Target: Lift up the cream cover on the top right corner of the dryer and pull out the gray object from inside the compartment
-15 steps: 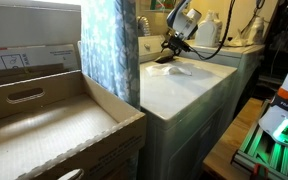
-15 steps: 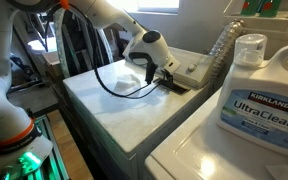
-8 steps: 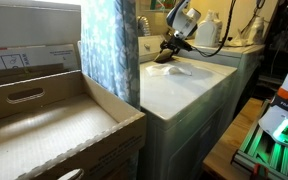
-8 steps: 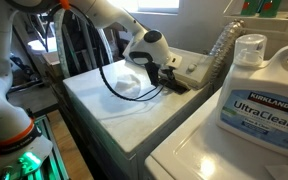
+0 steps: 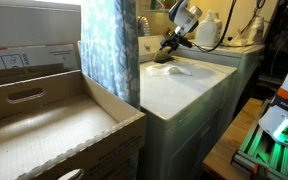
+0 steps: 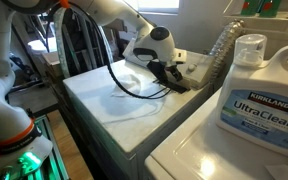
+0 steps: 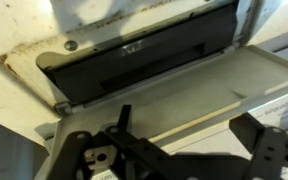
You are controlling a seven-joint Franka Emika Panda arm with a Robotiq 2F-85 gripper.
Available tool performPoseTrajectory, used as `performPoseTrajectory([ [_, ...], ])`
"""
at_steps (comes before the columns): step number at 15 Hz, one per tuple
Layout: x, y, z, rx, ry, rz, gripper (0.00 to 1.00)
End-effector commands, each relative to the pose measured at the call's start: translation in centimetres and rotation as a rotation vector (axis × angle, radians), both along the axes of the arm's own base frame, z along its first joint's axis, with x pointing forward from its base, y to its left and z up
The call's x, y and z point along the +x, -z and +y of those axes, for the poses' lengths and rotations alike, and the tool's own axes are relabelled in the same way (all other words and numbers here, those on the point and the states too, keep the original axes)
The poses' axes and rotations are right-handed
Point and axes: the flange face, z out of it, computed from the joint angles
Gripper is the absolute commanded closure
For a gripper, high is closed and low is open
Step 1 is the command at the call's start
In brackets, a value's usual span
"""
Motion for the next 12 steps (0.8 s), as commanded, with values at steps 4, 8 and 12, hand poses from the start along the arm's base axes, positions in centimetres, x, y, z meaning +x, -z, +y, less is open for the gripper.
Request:
performPoseTrajectory([
  [4, 0.7, -0.3, -2.1, 0.086, -0.154, 0.007, 0.0],
  [8, 1.3, -0.8, -2.9, 0.143, -0.234, 0.013, 0.0],
  [12, 1.8, -0.2, -3.0, 0.138, -0.313, 0.078, 0.0],
])
